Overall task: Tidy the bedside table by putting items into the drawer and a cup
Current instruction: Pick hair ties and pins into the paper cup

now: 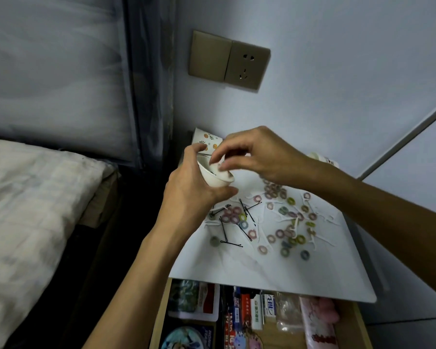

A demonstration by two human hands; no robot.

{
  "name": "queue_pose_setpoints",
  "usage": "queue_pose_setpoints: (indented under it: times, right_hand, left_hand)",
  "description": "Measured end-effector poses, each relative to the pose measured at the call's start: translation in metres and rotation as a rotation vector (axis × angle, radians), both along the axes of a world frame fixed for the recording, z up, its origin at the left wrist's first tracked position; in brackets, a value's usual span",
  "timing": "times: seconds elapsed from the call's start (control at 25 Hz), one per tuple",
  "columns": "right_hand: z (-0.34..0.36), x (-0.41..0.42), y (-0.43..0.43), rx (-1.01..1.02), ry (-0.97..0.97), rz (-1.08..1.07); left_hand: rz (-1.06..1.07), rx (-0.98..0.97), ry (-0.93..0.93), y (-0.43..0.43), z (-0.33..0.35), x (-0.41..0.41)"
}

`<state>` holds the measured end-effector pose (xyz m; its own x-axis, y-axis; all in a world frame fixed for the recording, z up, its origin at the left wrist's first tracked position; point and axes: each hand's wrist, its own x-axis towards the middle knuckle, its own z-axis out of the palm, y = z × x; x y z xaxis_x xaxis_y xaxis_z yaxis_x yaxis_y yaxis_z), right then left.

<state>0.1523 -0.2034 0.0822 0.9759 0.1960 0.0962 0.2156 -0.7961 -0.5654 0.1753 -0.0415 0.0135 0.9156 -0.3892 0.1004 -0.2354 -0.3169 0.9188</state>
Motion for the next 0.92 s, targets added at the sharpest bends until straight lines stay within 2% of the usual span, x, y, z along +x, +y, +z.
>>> queue_pose_setpoints:
  times: [0.08,0.12,0.24,0.32,0.52,0.64,0.72,0.8,0.92]
  right_hand:
    - [-0.01,0.001,-0.024,0.076,-0.091,-0.126]
    - [-0.021,0.0,-0.039,0.041,-0.084,-0.187]
    - [-0.075,-0.01,-0.073,-0.225,0.158,-0.239]
    - [-0.112,-0.019,-0.083,-0.281,0.272,-0.253]
    - [-0.145,-0.018,-0.087,-0.323,0.229,-0.277]
    - [-0.147,-0.019,-0.086,-0.451,0.228,-0.277]
    - [-0.144,-0.023,-0.084,-0.505,0.159,-0.342]
    - [-0.141,-0.027,-0.076,-0.395,0.137,-0.442]
    - [-0.146,-0.032,-0.059,-0.2,0.247,-0.524]
  left_hand:
    - [0.008,-0.011,0.009,0.0,-0.001,0.0]
    - [0.013,-0.014,0.012,0.0,-0.001,0.001]
    - [0.021,-0.014,0.013,0.002,-0.001,0.003]
    - [0.021,-0.029,0.023,0.001,-0.001,0.004]
    - [0.012,-0.039,0.024,0.003,-0.004,0.006]
    - [0.012,-0.049,0.029,0.003,-0.003,0.008]
    - [0.01,-0.053,0.027,0.002,-0.003,0.008]
    - [0.014,-0.051,0.026,0.002,-0.002,0.008]
    - [0.022,-0.046,0.021,0.002,-0.002,0.007]
